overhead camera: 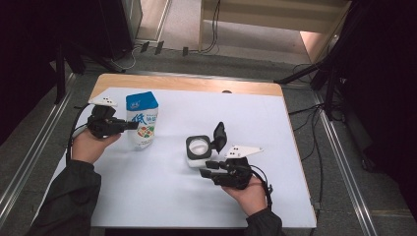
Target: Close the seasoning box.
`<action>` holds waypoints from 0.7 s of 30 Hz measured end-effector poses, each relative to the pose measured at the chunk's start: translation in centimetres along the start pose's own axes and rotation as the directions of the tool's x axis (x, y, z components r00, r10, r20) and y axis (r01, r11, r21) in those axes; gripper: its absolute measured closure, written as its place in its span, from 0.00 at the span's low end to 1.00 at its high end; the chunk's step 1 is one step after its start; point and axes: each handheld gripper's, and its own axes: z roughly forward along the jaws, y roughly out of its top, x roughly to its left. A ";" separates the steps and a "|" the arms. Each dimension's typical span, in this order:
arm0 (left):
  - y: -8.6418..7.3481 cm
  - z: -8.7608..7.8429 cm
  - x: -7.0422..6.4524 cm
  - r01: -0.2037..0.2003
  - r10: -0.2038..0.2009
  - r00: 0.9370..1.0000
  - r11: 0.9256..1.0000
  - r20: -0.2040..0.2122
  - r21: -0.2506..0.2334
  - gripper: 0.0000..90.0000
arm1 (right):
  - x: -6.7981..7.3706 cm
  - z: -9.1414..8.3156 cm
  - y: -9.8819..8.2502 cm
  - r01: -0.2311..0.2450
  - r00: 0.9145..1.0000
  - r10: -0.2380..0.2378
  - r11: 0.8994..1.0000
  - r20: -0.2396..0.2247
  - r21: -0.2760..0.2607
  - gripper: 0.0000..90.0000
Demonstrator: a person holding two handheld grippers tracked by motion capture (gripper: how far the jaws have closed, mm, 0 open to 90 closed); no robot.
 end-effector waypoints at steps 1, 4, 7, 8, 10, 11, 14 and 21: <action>-0.2 -0.1 0.0 0.007 -0.007 1.000 1.000 0.000 0.002 1.00 | -0.1 -0.2 0.0 -0.005 1.000 0.005 1.000 0.002 0.001 0.67; -0.7 -0.4 0.0 0.004 -0.004 1.000 1.000 0.006 0.003 1.00 | -0.4 -0.5 -0.2 -0.001 1.000 0.001 1.000 0.011 0.007 0.68; -1.1 -0.7 -0.1 0.009 -0.009 1.000 1.000 0.015 -0.014 0.98 | -0.8 -0.9 -0.3 -0.004 1.000 0.004 1.000 0.025 0.008 0.71; -1.2 -0.8 -0.1 0.004 -0.004 1.000 1.000 0.014 -0.022 0.97 | -1.0 -1.1 -0.3 -0.008 1.000 0.008 1.000 0.026 0.006 0.73; -1.2 -1.0 -0.2 0.005 -0.005 1.000 1.000 0.019 -0.031 0.92 | -1.4 -1.4 -0.2 -0.021 0.999 0.021 1.000 0.038 0.000 0.80; -1.2 -1.0 -0.3 0.005 -0.005 1.000 1.000 0.026 -0.031 0.92 | -1.7 -1.6 -0.1 -0.033 0.999 0.033 0.999 0.042 -0.001 0.85; -1.2 -1.0 -0.5 -0.006 0.007 1.000 1.000 0.024 -0.027 0.89 | -2.7 -2.2 0.0 -0.072 0.996 0.072 0.997 0.061 -0.010 0.96; -1.6 -1.4 -0.6 -0.017 0.016 1.000 0.998 -0.001 -0.059 0.73 | -5.0 -3.1 0.6 -0.133 0.981 0.137 0.990 0.134 -0.036 1.00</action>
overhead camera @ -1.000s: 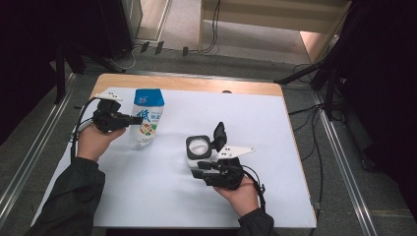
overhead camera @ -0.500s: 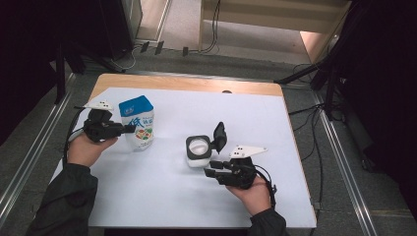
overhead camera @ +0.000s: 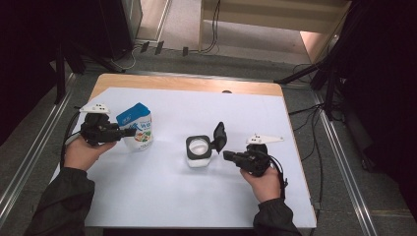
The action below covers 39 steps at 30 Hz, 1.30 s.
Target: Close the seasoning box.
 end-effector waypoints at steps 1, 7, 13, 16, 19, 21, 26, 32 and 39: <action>-0.1 -0.2 0.0 0.003 -0.004 1.000 1.000 -0.016 -0.013 0.71 | -0.2 0.0 0.2 -0.006 1.000 0.006 1.000 0.003 -0.009 1.00; -0.6 -0.3 -0.3 -0.012 0.012 1.000 1.000 -0.019 0.000 0.65 | -0.5 0.5 1.8 -0.004 1.000 0.005 0.999 0.014 -0.038 1.00; -1.2 -0.3 -0.5 -0.001 0.002 0.999 0.999 -0.043 0.032 0.56 | -0.7 1.3 3.4 -0.002 1.000 0.002 0.998 -0.004 -0.064 1.00; -1.7 -0.4 -0.4 0.014 -0.012 0.999 0.999 -0.035 0.032 0.56 | -0.3 1.7 3.9 0.007 1.000 -0.007 0.998 0.013 -0.066 1.00; -2.1 -0.6 -0.5 0.026 -0.025 0.999 0.999 -0.025 0.031 0.54 | -0.3 1.8 4.1 -0.002 1.000 0.002 0.998 0.005 -0.069 1.00; -2.3 -0.7 -0.7 0.025 -0.024 1.000 0.999 -0.021 0.046 0.53 | -0.2 1.7 4.3 0.003 1.000 -0.003 0.997 0.005 -0.079 1.00; -3.0 -0.8 -1.0 0.043 -0.042 0.999 0.998 -0.016 0.039 0.52 | -0.1 2.2 4.4 -0.001 1.000 0.001 0.996 -0.007 -0.085 1.00; -3.5 -0.8 -1.2 0.034 -0.033 0.999 0.998 -0.018 0.058 0.52 | 0.4 2.6 4.7 0.013 1.000 -0.015 0.997 -0.015 -0.082 1.00; -3.6 -0.7 -1.2 0.028 -0.027 1.000 0.998 -0.016 0.061 0.51 | 1.3 3.6 5.1 0.046 0.998 -0.048 0.997 -0.035 -0.065 1.00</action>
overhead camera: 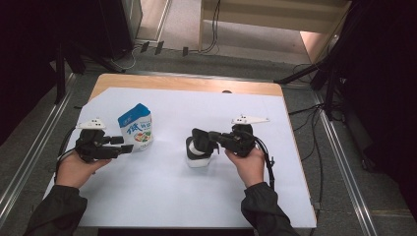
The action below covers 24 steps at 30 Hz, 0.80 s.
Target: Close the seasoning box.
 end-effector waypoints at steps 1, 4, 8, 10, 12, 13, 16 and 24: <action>0.0 0.0 0.0 0.001 -0.001 1.000 1.000 0.000 0.000 0.50 | 0.1 0.1 0.0 0.001 1.000 -0.001 1.000 0.000 0.003 1.00; 0.0 -0.1 0.0 0.000 0.000 1.000 1.000 0.003 -0.003 0.50 | 0.3 0.3 0.0 0.014 1.000 -0.014 1.000 -0.005 0.007 0.99; 0.0 -0.1 -0.1 -0.006 0.006 1.000 1.000 0.004 -0.002 0.50 | 0.4 0.2 0.0 0.036 0.999 -0.036 0.999 -0.001 0.009 0.92; 0.0 -0.1 -0.1 -0.009 0.009 1.000 1.000 0.004 -0.002 0.49 | 0.3 0.0 0.0 0.047 0.999 -0.047 0.999 0.003 0.008 0.89; 0.0 -0.1 -0.1 -0.006 0.006 1.000 1.000 0.002 -0.013 0.49 | 0.2 -0.2 0.0 0.052 0.999 -0.053 0.999 0.008 0.009 0.84; 0.0 -0.1 -0.1 -0.005 0.005 1.000 1.000 0.002 -0.013 0.49 | 0.1 -0.4 0.0 0.056 0.998 -0.056 0.998 0.015 0.007 0.81; 0.0 -0.1 0.0 -0.005 0.005 1.000 1.000 -0.002 -0.012 0.48 | -0.5 -1.0 -0.1 0.052 0.998 -0.052 0.999 0.031 -0.009 0.78; 0.0 0.0 0.1 -0.007 0.007 1.000 1.000 -0.005 -0.008 0.47 | -2.3 -3.1 -0.6 0.025 0.996 -0.021 0.999 0.092 -0.046 0.71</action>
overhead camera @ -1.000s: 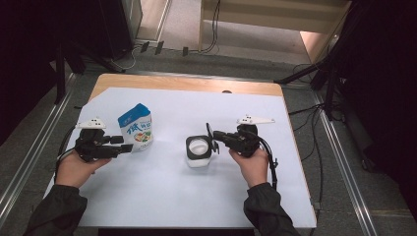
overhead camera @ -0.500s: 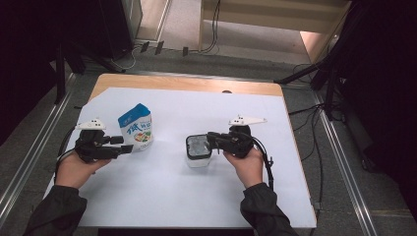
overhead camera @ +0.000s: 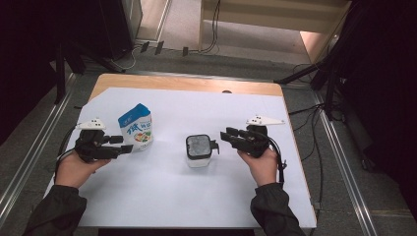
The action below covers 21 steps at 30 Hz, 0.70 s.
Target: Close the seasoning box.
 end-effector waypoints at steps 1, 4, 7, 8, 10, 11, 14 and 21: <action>0.0 0.0 0.0 -0.003 0.003 1.000 1.000 -0.001 0.001 0.47 | -0.3 -0.3 -0.1 -0.003 1.000 0.003 1.000 0.006 -0.004 0.69; 0.1 0.0 0.1 -0.005 0.005 1.000 1.000 0.001 0.004 0.46 | -0.9 -0.9 -0.4 0.005 0.999 -0.004 1.000 0.033 -0.009 0.63; 0.1 0.1 0.1 0.001 -0.001 1.000 1.000 0.010 0.005 0.46 | -1.4 -1.3 -0.8 0.019 0.998 -0.018 1.000 0.067 -0.011 0.59; 0.1 0.1 0.2 -0.001 0.001 1.000 1.000 0.015 0.010 0.46 | -1.6 -1.3 -1.0 0.011 0.997 -0.010 1.000 0.071 -0.011 0.58; 0.1 0.1 0.2 -0.004 0.004 1.000 1.000 0.016 0.011 0.45 | -2.0 -1.6 -1.2 -0.014 0.997 0.014 1.000 0.080 -0.002 0.56; 0.1 0.1 0.2 -0.004 0.004 1.000 1.000 0.016 0.012 0.45 | -2.2 -1.8 -1.3 -0.009 0.996 0.009 1.000 0.087 -0.004 0.55; 0.1 0.1 0.3 -0.007 0.007 1.000 1.000 0.012 0.021 0.45 | -2.6 -2.3 -1.7 0.007 0.994 -0.006 1.000 0.110 -0.015 0.53; 0.1 0.3 0.6 -0.004 0.004 1.000 1.000 0.020 0.016 0.44 | -4.1 -3.0 -2.8 0.003 0.988 -0.001 1.000 0.152 -0.010 0.52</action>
